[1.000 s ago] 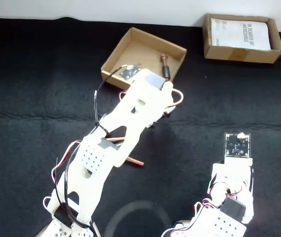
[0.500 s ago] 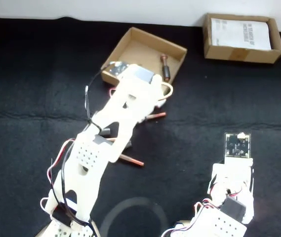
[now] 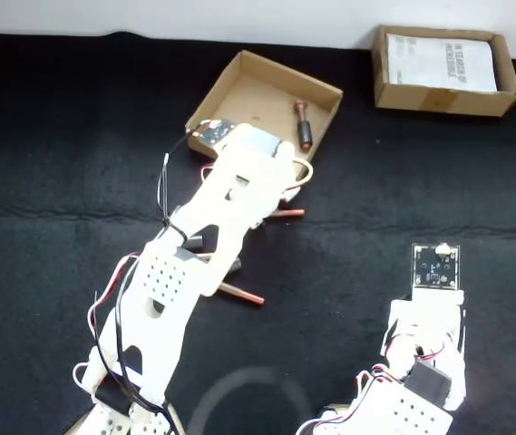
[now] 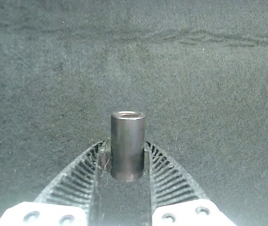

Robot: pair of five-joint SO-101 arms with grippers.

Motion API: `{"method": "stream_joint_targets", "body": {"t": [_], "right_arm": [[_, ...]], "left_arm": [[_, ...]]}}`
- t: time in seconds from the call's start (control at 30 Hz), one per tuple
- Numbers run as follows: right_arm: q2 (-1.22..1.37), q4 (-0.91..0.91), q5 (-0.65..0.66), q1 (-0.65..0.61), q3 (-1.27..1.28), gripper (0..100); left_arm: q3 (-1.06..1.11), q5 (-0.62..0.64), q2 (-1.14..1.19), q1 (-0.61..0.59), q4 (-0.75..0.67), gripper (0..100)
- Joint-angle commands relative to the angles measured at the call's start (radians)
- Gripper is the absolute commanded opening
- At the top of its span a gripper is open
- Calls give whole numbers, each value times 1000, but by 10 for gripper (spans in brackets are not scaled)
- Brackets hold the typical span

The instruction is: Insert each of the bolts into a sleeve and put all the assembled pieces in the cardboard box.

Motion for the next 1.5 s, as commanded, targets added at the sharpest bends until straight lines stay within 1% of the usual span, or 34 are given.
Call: {"method": "stream_joint_targets", "body": {"t": [0.0, 0.03, 0.07, 0.1, 0.17, 0.23, 0.47, 0.67, 0.73, 0.8, 0.9, 1.2, 1.3, 1.37, 1.47], "right_arm": [[-13, -2, 0, -8, 101, 8], [-13, -2, 0, -8, 101, 8], [-13, -2, 0, -8, 101, 8], [-13, -2, 0, -8, 102, 8], [-13, -10, 0, -10, 102, 8], [-13, -25, 0, -10, 104, 8], [-13, -27, 0, -10, 105, 8], [-12, -24, 0, -28, 108, 8], [-13, -24, 0, -44, 116, 8], [-13, -24, 2, -45, 117, 8], [-13, -24, 3, -45, 119, 8], [-13, -27, 5, -45, 120, 8], [-13, -25, 2, -45, 116, 8], [-13, -28, -5, -48, 116, 8], [-15, -25, -94, -117, 91, 8]], "left_arm": [[-8, 6, -4, -44, 17, 76], [-8, 6, -5, -53, 17, 19], [-8, 6, -7, -64, 18, 3], [-8, 6, -7, -71, 23, 24], [-10, -9, -7, -76, 31, 12], [-10, -107, -7, -70, 34, 8], [-10, -557, -7, 30, 109, 8], [-4, -809, -1, 90, 138, 8], [-4, -901, -1, 96, 138, 8], [-8, -962, -1, 96, 137, 8], [-8, -1005, -2, 96, 137, 8], [-15, -1000, -10, 91, 135, 9], [-97, -999, -10, 79, 144, 9], [-180, -970, -10, 67, 166, 9], [-294, -961, -36, 47, 196, 9]]}}
